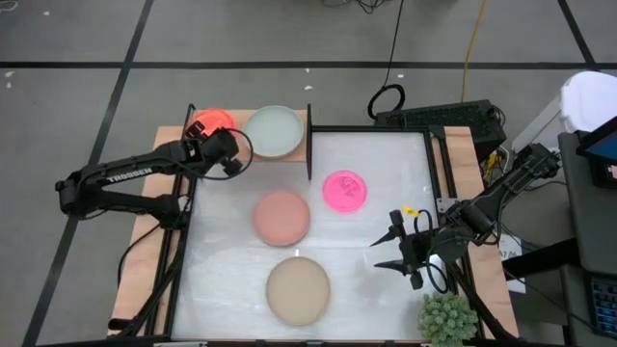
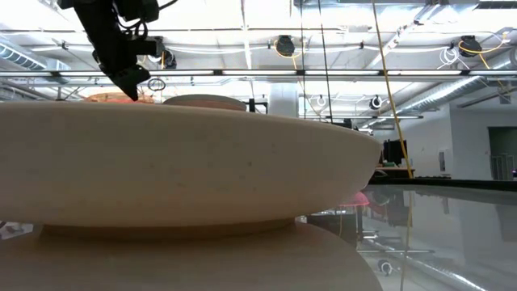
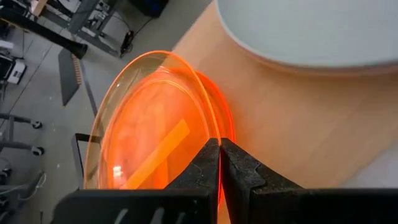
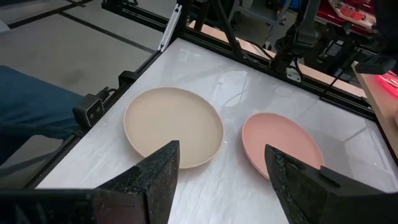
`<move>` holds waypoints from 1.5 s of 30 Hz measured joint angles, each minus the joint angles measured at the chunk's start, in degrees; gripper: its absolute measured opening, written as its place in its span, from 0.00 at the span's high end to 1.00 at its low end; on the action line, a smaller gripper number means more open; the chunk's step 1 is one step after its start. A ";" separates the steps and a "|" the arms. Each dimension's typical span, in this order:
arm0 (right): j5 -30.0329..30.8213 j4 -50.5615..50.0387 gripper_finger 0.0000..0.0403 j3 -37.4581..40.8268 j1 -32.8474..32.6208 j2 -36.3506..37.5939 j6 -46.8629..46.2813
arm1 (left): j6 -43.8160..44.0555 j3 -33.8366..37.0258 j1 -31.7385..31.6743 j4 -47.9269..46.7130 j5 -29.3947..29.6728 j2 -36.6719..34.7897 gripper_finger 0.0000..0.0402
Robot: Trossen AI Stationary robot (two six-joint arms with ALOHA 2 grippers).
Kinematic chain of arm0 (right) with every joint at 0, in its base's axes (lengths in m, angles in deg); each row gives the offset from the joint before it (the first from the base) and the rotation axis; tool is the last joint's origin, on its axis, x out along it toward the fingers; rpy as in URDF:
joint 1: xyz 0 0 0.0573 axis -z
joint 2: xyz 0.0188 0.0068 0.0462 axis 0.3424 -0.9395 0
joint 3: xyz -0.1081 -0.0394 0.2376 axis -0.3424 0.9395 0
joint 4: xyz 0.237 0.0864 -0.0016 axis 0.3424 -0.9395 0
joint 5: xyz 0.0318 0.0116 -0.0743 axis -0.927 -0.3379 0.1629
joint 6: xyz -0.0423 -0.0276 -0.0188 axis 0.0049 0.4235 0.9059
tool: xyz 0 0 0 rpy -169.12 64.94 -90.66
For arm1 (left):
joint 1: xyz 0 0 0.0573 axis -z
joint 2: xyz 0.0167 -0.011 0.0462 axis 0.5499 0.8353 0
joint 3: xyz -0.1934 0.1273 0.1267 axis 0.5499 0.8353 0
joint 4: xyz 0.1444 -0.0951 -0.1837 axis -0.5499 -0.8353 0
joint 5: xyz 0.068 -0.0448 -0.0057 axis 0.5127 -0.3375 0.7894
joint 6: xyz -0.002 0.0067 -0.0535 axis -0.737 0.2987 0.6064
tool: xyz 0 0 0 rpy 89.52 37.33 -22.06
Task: Place and stack plates onto a shelf
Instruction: Stack the small orange plate on top of the small orange plates, then stack the big light orange plate on top of the big gray plates
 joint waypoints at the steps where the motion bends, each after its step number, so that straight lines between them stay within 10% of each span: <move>1: 0.00 0.00 0.46 0.00 -0.01 0.00 0.00 | -0.10 0.00 -0.19 0.58 -0.13 0.17 0.96; 21: 0.00 -0.04 0.46 0.00 0.00 -0.02 -0.22 | -0.15 0.00 -1.03 2.03 -2.34 0.80 0.89; 33: 0.00 -0.04 0.46 0.00 -0.01 -0.02 -0.24 | 6.54 0.00 -0.74 2.26 -2.55 0.78 0.54; 45: -0.04 -0.32 0.46 0.00 -0.02 -0.02 -2.41 | 13.86 0.00 12.80 2.27 -12.08 0.47 0.50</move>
